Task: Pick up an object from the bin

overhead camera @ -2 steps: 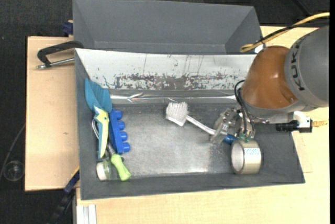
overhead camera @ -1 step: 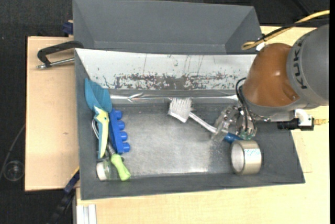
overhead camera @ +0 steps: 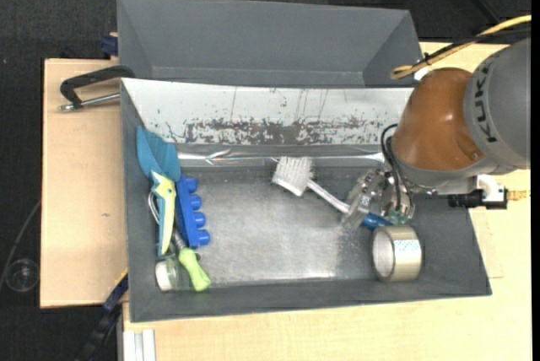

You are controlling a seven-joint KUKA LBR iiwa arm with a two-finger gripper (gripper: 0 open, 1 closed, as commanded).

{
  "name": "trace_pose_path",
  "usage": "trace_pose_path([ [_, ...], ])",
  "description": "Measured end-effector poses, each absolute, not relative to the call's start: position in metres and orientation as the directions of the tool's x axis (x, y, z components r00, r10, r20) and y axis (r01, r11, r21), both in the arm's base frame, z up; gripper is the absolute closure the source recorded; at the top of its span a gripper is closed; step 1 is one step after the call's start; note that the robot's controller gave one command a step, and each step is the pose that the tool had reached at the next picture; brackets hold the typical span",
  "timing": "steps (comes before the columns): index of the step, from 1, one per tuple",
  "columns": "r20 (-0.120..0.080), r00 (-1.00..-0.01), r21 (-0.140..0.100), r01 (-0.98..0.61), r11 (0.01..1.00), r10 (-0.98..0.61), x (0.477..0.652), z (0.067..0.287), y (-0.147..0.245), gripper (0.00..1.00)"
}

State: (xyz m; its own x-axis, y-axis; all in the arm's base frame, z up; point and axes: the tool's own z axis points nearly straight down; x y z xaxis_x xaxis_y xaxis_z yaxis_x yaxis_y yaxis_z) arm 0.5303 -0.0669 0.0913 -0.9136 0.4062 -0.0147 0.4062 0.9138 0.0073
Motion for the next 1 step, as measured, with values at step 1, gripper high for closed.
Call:
trace_pose_path([
  [1,-0.016,-0.914,0.008,0.406,0.914,0.406,0.5305,0.0967,-0.0668,1.0],
])
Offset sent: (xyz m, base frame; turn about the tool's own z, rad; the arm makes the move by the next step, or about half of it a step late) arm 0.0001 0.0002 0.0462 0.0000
